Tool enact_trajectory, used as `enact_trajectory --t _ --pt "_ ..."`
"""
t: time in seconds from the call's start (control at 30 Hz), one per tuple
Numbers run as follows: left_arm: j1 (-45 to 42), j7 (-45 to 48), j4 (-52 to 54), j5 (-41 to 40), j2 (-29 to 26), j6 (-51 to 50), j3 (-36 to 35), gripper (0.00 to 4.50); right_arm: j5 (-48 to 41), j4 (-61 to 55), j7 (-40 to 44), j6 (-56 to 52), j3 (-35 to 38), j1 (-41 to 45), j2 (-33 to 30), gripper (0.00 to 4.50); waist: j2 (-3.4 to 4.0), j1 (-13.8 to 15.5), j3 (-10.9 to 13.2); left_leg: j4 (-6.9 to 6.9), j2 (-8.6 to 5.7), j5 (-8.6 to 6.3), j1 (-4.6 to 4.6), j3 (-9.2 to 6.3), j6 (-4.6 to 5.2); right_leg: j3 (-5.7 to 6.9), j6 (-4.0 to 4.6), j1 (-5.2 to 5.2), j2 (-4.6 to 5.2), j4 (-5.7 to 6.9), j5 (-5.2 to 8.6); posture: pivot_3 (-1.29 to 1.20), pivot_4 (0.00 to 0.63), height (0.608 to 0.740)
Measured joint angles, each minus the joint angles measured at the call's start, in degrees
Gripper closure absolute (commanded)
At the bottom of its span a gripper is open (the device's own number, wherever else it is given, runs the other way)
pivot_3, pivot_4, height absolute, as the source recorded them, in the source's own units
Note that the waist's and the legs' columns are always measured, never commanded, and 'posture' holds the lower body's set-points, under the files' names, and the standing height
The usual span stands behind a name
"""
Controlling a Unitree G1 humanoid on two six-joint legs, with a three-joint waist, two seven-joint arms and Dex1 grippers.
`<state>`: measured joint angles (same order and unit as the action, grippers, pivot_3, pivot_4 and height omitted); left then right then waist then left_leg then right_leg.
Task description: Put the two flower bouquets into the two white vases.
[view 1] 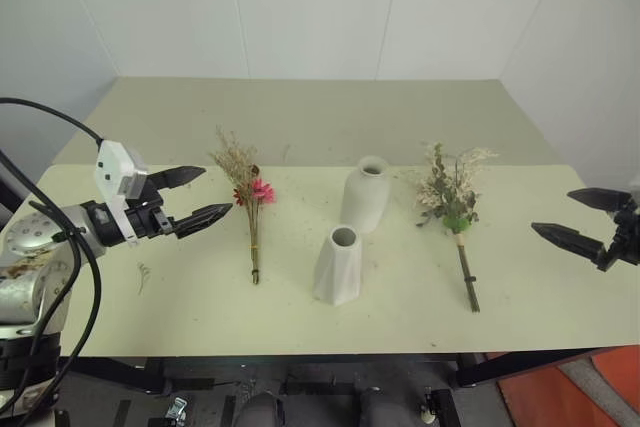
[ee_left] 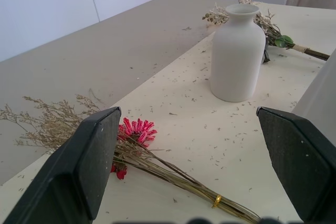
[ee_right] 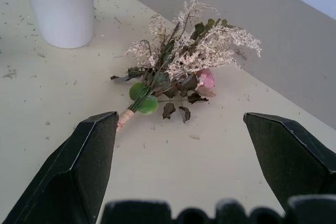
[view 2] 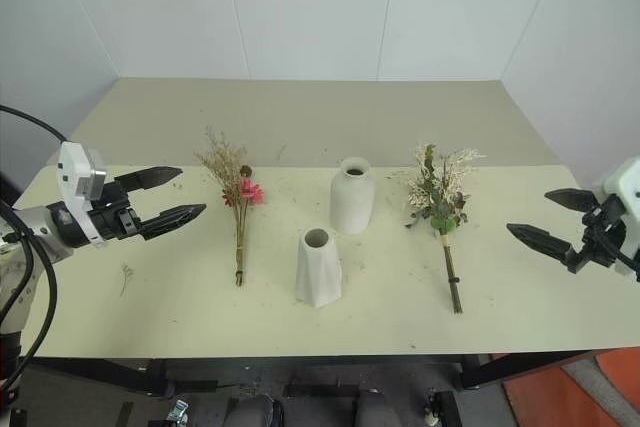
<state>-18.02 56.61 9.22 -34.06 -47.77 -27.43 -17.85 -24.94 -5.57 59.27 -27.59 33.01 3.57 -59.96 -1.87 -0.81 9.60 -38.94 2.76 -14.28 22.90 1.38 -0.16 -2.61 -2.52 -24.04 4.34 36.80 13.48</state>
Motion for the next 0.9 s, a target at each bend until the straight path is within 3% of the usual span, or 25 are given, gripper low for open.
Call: enact_trajectory --t 0.47,0.73,0.9 --pt "0.0 0.6 -0.1 0.2 0.0 0.0 0.0 0.00 0.1 -0.2 -0.3 -0.4 -1.2 0.2 -0.1 0.02 0.00 0.0 0.0 0.00 0.00 0.00 -0.01 0.00 0.00 0.00 0.00 0.00 0.00 0.01 0.00 0.00 0.150 0.740" --pt "-2.7 2.6 -1.6 0.2 0.0 0.2 0.6 0.00 0.1 -0.9 -0.5 -3.0 -7.9 4.4 -2.0 0.02 0.00 0.0 0.0 0.00 0.00 0.00 0.02 0.00 0.00 0.00 0.00 -0.02 0.00 0.00 0.00 0.00 0.150 0.740" --pt "-5.6 6.0 -3.9 0.2 -1.0 0.8 1.6 0.00 0.0 -1.9 -4.9 -13.6 -13.4 9.4 -3.3 0.02 0.00 0.0 0.0 -0.01 0.00 0.00 0.02 0.00 0.00 0.00 0.01 -0.04 0.00 0.03 0.00 0.00 0.150 0.740"
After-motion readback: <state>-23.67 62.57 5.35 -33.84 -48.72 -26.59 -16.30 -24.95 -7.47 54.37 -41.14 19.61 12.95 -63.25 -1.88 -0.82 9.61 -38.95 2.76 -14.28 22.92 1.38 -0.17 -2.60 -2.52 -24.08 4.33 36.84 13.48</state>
